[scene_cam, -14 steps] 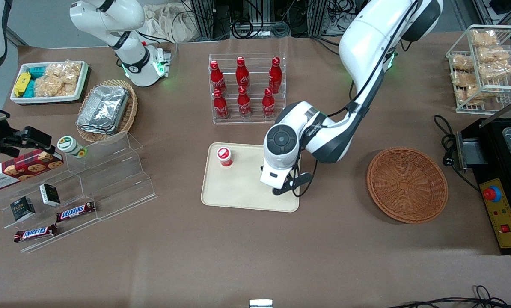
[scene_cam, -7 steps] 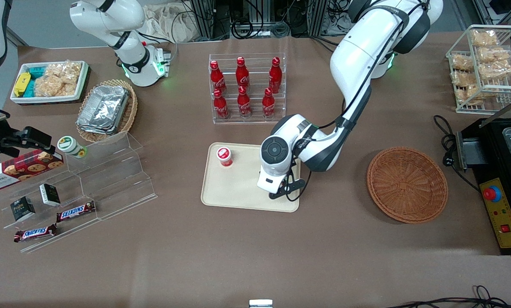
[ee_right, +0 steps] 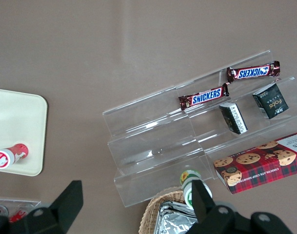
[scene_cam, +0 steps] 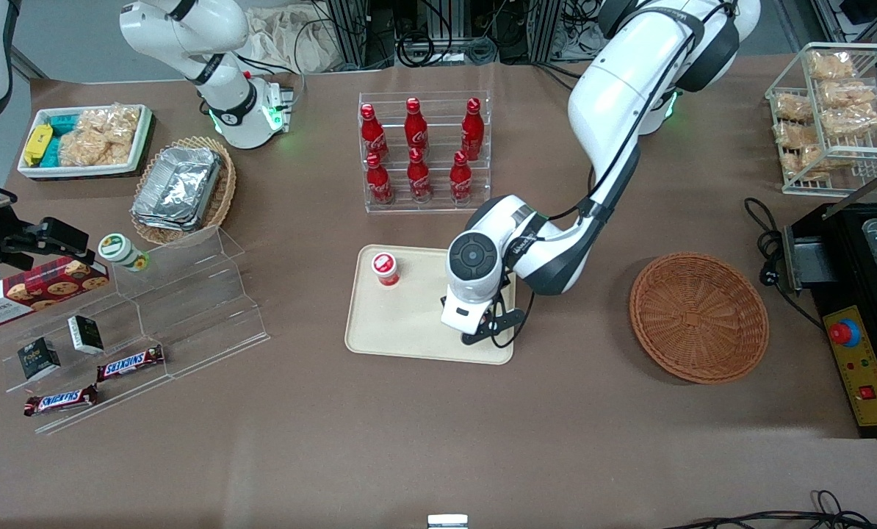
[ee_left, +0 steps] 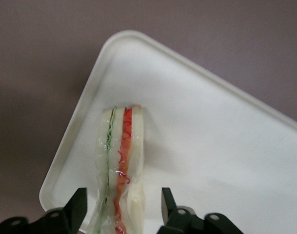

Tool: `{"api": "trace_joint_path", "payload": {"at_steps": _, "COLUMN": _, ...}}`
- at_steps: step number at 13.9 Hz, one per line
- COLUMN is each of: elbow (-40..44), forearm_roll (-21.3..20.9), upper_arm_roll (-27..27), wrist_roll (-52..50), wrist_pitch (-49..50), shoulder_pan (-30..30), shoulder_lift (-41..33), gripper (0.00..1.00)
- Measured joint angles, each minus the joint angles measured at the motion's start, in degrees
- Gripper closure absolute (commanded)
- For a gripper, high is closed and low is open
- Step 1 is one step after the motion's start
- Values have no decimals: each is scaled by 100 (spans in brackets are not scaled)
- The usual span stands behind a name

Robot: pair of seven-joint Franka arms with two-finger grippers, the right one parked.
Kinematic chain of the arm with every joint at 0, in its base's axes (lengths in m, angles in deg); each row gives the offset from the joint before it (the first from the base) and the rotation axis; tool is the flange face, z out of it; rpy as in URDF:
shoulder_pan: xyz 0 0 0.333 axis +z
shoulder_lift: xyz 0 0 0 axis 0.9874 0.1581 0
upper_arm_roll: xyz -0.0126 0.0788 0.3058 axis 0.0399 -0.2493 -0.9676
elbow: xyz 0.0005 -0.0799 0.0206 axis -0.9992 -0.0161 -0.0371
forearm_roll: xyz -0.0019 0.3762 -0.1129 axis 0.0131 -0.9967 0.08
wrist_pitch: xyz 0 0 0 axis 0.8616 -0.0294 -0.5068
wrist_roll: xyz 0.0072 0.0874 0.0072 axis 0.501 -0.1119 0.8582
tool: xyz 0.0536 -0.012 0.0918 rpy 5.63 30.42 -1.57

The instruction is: Place sandwich from basket to tray

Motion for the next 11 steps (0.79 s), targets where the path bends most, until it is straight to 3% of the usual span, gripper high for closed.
{"api": "trace_joint_path", "payload": {"at_steps": 6, "elbow": 135, "forearm_roll": -7, "upper_arm_roll": -72, "wrist_roll": -225, "wrist_pitch": 1376, "shoulder_pan": 455, "shoulder_lift": -1730, "gripper": 0}}
{"api": "trace_joint_path", "payload": {"at_steps": 11, "elbow": -240, "forearm_roll": 1, "upper_arm_roll": -81, "wrist_roll": 24, "wrist_pitch": 1517, "shoulder_pan": 1199, "shoulder_lift": -2702, "gripper": 0}}
